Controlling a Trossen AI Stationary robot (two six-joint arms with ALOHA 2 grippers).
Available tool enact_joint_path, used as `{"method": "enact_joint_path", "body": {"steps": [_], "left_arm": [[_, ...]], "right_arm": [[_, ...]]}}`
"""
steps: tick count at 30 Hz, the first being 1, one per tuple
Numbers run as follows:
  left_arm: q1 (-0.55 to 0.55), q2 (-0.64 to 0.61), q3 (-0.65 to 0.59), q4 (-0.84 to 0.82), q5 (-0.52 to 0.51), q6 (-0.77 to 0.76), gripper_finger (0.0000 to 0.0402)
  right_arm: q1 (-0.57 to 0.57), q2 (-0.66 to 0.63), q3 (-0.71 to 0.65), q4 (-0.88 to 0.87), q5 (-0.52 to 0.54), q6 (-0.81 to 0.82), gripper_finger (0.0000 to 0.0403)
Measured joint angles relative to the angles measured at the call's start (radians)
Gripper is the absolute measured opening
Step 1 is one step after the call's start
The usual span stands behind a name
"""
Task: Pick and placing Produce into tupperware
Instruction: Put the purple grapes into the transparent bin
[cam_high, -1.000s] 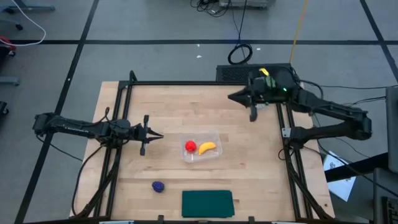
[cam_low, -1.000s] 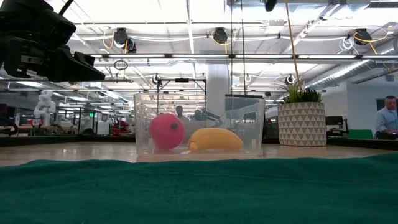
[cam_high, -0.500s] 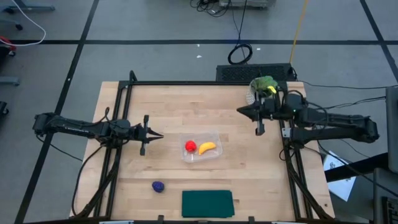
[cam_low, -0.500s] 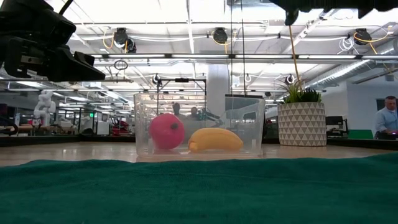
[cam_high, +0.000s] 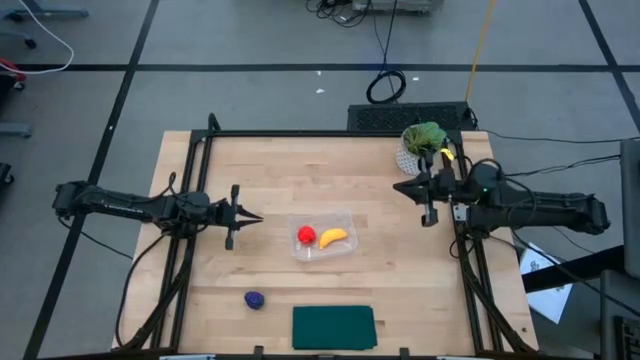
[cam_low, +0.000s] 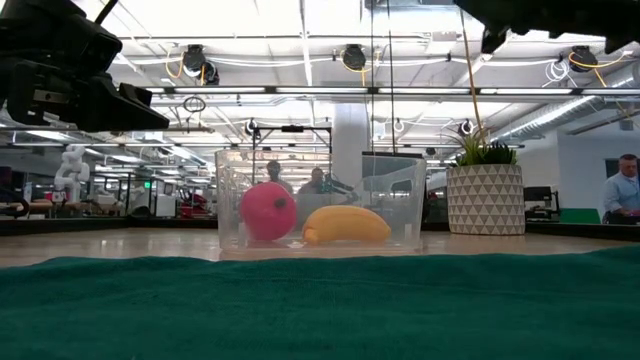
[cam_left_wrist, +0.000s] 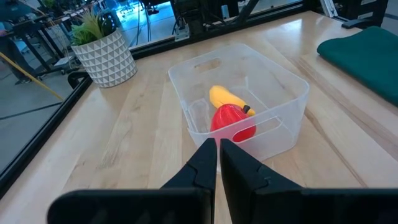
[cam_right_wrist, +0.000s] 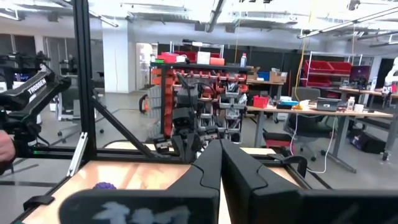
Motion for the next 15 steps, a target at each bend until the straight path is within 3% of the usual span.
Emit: {"method": "enact_joint_path", "body": {"steps": [6,15], "left_arm": [[0.0,0.0,0.0,0.0,0.0,-0.001,0.0026],[0.0,0.0,0.0,0.0,-0.001,-0.002,0.0026]], "right_arm": [[0.001,-0.081,-0.061,0.0,-0.002,0.001,0.0],[0.055,-0.092,-0.169,0.043,-0.026,0.013,0.0]]}}
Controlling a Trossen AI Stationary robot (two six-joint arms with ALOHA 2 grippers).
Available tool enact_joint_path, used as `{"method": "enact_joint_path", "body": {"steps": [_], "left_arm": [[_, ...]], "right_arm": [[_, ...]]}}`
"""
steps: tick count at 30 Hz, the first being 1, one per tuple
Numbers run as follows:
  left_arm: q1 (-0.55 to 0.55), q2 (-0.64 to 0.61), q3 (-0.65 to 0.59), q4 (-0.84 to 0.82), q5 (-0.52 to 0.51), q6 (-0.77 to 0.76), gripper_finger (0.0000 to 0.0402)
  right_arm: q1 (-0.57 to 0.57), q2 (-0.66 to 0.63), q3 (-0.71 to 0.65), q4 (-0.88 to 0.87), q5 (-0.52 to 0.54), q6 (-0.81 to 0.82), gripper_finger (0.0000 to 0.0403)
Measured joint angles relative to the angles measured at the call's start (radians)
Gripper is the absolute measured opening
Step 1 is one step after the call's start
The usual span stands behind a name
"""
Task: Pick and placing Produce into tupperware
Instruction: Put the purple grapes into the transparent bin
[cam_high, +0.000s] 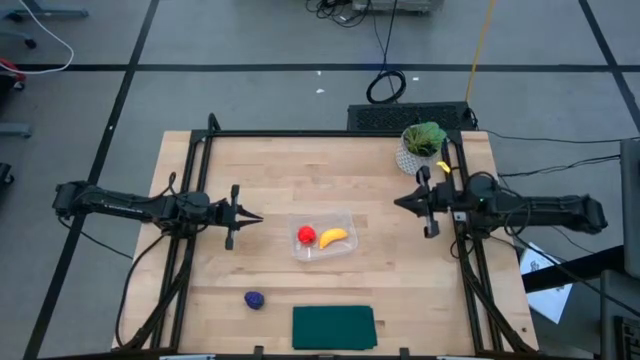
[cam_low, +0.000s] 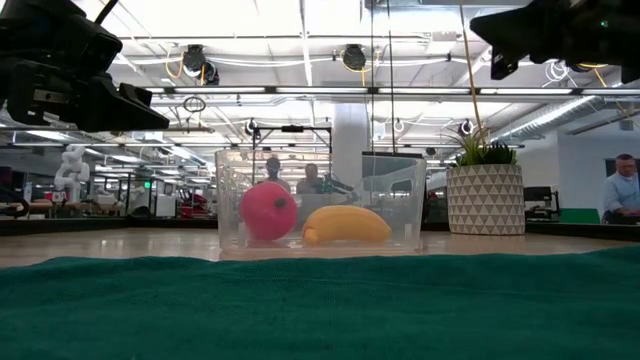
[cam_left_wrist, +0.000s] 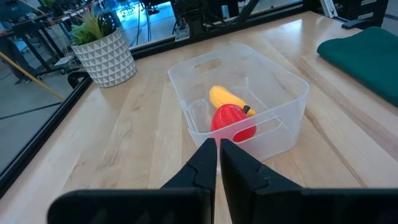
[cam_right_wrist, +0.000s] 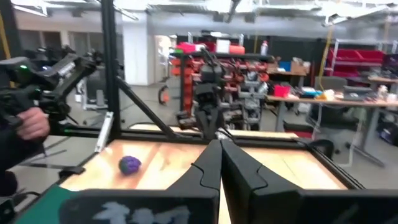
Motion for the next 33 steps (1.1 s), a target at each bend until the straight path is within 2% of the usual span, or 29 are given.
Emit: {"method": "enact_joint_path", "body": {"steps": [7,15,21,24,29,33], "left_arm": [[0.0,0.0,0.0,0.0,0.0,-0.001,0.0026],[0.0,0.0,0.0,0.0,-0.001,-0.009,0.0026],[0.0,0.0,0.0,0.001,-0.001,-0.009,0.0026],[0.0,0.0,0.0,0.008,-0.001,-0.01,0.0026],[0.0,0.0,0.0,0.032,-0.014,-0.01,0.0026],[0.0,0.0,0.0,0.035,-0.035,-0.009,0.0026]], "right_arm": [[0.048,-0.05,-0.025,0.002,0.021,-0.032,0.0],[0.048,-0.174,-0.025,-0.092,0.036,-0.039,0.0],[0.048,-0.254,-0.025,-0.215,0.118,-0.018,0.0],[0.05,-0.262,-0.026,-0.22,0.137,-0.009,0.0],[0.049,-0.256,-0.065,-0.241,0.264,0.008,0.0],[0.05,-0.256,-0.118,-0.195,0.261,0.027,0.0]]}}
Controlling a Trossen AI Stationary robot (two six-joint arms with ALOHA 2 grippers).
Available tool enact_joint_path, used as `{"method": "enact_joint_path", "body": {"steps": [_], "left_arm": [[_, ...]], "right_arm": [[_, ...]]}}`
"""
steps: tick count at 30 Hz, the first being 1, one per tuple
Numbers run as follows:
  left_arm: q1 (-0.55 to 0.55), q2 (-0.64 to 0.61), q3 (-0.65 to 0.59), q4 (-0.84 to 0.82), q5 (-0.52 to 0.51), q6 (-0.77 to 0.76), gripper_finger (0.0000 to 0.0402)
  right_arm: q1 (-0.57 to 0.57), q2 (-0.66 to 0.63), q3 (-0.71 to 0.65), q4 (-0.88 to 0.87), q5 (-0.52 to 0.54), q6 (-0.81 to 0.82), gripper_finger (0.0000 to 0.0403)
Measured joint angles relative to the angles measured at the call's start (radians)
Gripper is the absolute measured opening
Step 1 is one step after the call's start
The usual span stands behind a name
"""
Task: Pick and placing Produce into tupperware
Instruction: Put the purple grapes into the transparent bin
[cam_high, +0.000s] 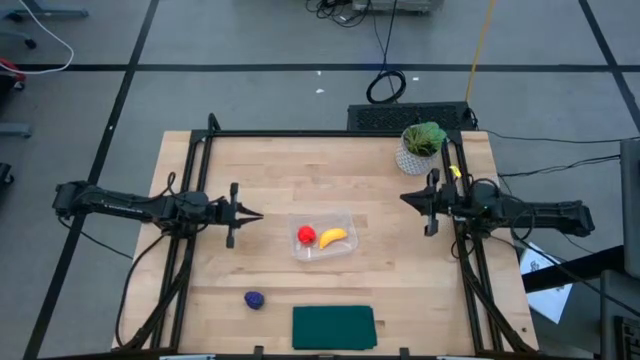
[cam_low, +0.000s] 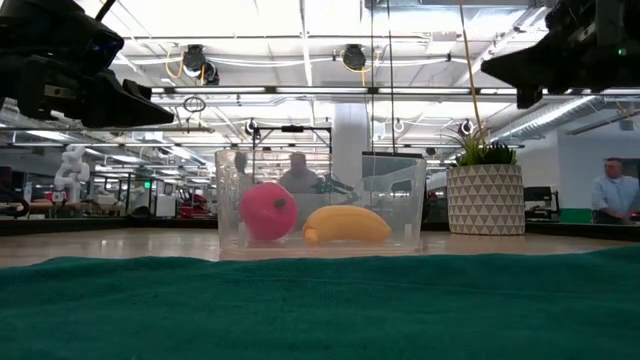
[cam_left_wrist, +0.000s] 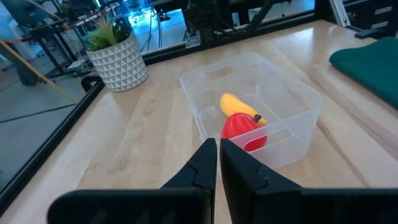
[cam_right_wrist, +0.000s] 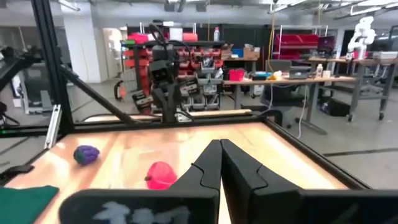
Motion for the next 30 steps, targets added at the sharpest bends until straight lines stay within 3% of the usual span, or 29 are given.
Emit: {"method": "enact_joint_path", "body": {"steps": [12,20,30], "left_arm": [[0.0,0.0,0.0,-0.005,0.048,0.035,0.0026],[-0.001,0.0,0.0,0.001,0.242,0.03,0.0026],[-0.042,0.0,0.0,0.114,0.246,-0.122,0.0026]], "right_arm": [[0.0,0.0,-0.098,0.152,-0.03,-0.107,0.0],[0.0,0.0,-0.101,0.157,-0.03,-0.091,0.0],[0.0,0.0,-0.102,0.154,-0.03,-0.085,0.0]]}}
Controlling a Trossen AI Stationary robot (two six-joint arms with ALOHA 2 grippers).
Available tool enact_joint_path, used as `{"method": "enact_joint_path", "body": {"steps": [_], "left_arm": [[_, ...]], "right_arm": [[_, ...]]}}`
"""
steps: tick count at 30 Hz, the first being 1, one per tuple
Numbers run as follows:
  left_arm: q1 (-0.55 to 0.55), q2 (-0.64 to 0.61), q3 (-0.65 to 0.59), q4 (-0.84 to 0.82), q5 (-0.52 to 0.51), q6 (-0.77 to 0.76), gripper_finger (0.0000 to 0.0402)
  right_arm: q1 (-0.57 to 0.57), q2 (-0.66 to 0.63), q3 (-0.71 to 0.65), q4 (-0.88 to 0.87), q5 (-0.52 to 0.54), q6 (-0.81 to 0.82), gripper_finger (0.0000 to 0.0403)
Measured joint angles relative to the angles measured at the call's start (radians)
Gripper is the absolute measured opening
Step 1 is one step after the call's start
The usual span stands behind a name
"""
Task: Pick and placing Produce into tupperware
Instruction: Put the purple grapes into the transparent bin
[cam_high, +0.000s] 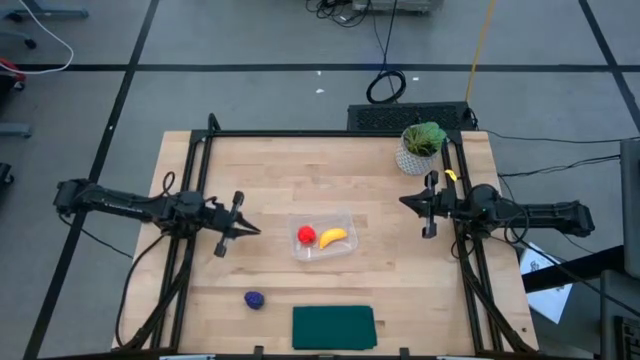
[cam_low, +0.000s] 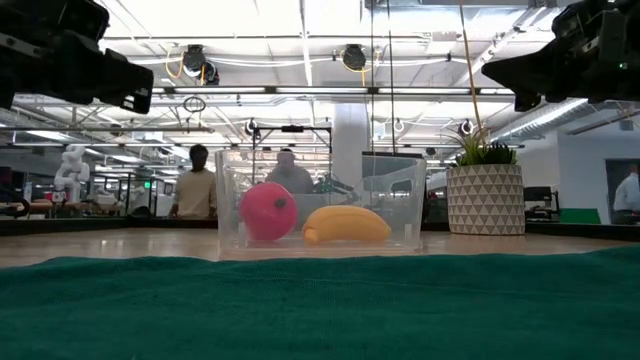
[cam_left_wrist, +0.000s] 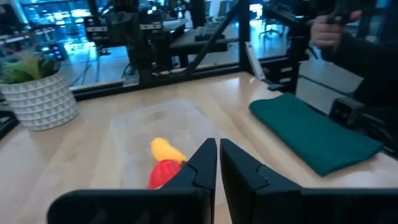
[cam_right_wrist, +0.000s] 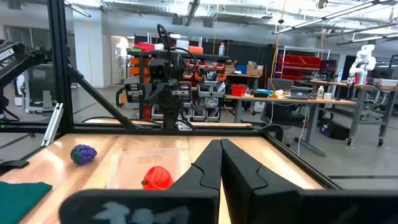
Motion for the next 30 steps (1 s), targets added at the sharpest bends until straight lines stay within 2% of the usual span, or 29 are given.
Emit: {"method": "enact_joint_path", "body": {"steps": [9,15,22,30], "left_arm": [[-0.091,0.0,0.005,0.117,0.007,0.0,0.0026],[-0.121,0.0,0.064,0.113,-0.023,-0.004,0.0026],[-0.133,0.014,0.188,-0.051,-0.105,-0.022,0.0026],[-0.147,0.111,0.321,-0.174,-0.106,-0.021,0.0026]], "right_arm": [[0.0,0.0,-0.001,-0.028,0.0,-0.001,0.0],[0.0,0.0,-0.001,-0.028,0.0,0.0,0.0],[0.0,0.0,-0.001,-0.029,0.0,-0.002,0.0],[0.0,0.0,-0.002,-0.029,0.0,-0.002,0.0]]}}
